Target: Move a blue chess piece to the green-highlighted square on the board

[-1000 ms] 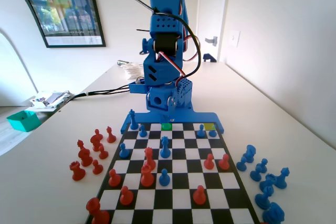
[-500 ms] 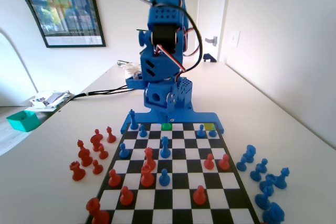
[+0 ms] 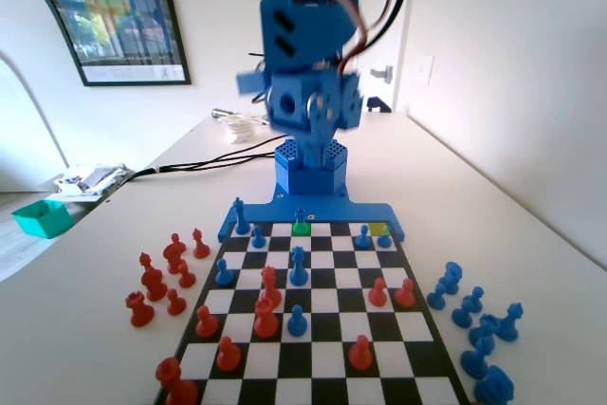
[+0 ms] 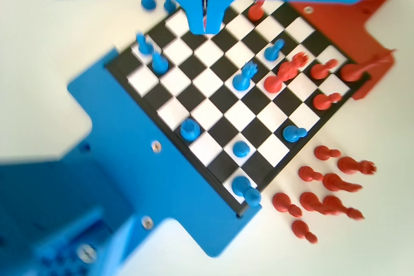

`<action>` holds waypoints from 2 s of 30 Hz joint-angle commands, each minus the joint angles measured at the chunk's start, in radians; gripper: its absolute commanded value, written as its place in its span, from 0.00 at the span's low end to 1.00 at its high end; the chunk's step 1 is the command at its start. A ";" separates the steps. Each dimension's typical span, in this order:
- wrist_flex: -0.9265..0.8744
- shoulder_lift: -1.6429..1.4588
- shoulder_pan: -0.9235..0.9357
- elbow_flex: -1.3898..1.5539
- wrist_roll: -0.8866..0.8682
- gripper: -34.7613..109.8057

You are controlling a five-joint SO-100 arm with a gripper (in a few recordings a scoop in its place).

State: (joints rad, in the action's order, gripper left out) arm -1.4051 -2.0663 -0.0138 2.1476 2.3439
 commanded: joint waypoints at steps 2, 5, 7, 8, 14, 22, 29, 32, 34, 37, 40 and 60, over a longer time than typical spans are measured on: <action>-0.152 -0.118 -0.055 -0.169 -0.176 0.25; -0.209 -0.170 -0.077 -0.236 -0.302 0.25; -0.239 -0.212 -0.083 -0.270 -0.379 0.25; -0.247 -0.235 -0.087 -0.282 -0.423 0.25; -0.334 -0.391 -0.080 -0.327 -0.526 0.25; -0.364 -0.595 -0.067 -0.244 -0.546 0.25; -0.256 -0.807 -0.048 -0.038 -0.548 0.25; -0.210 -0.862 -0.043 0.018 -0.568 0.25; -0.193 -0.884 -0.041 0.026 -0.572 0.25; -0.184 -0.920 -0.035 0.028 -0.572 0.25; -0.181 -0.933 -0.026 0.029 -0.572 0.25; -0.167 -0.985 0.041 0.032 -0.575 0.25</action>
State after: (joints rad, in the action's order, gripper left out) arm -1.5907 -3.0342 0.0169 2.1737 1.7671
